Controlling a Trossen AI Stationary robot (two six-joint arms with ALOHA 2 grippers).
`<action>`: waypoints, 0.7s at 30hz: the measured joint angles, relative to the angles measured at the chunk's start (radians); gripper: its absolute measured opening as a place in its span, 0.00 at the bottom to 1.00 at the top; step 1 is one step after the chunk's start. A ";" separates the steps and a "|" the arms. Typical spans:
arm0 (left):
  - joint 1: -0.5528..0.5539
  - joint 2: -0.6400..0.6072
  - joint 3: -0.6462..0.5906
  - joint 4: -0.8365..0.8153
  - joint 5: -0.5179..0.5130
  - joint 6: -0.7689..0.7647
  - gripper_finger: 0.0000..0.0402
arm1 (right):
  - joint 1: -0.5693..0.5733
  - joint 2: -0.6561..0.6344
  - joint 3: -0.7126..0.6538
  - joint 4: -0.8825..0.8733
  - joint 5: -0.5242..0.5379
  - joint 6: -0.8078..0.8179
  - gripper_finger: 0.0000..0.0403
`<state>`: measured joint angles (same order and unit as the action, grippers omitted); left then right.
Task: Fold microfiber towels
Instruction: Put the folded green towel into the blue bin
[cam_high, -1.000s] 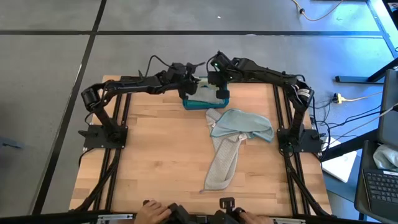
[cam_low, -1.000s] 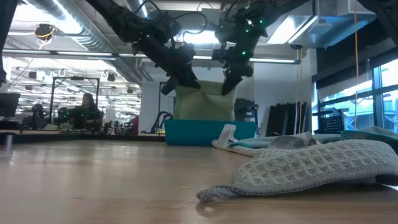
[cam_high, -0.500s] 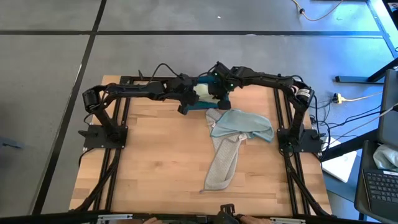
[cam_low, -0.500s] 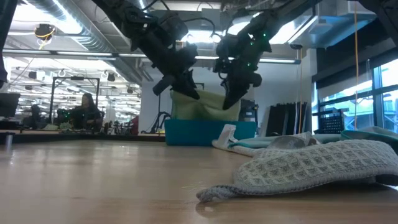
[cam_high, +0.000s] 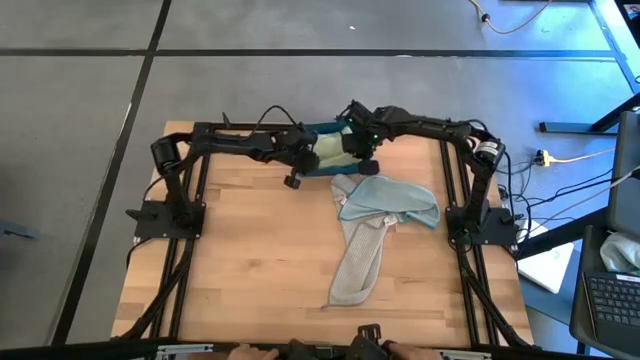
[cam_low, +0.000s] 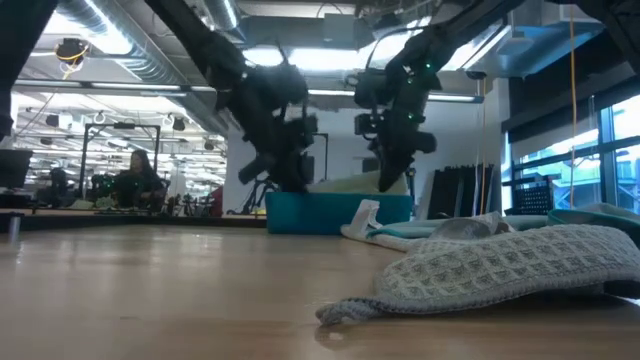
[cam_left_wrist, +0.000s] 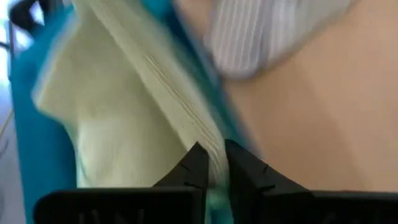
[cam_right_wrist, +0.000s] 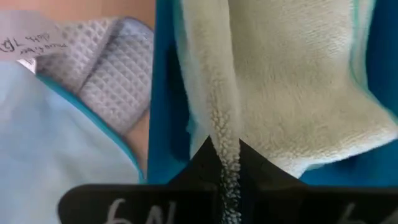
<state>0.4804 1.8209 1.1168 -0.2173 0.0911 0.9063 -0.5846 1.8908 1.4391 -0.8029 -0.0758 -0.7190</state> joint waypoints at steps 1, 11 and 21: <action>0.005 0.010 -0.002 -0.003 -0.030 0.010 0.10 | -0.006 0.000 0.000 0.004 0.000 0.001 0.03; 0.084 -0.003 -0.005 -0.012 -0.106 0.016 0.10 | -0.045 0.003 -0.010 0.018 -0.086 0.007 0.03; 0.110 -0.066 -0.003 -0.019 -0.127 0.041 0.10 | -0.032 0.003 -0.008 0.072 -0.162 0.007 0.03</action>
<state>0.5900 1.7545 1.1133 -0.2362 -0.0359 0.9472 -0.6167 1.8938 1.4315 -0.7311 -0.2373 -0.7121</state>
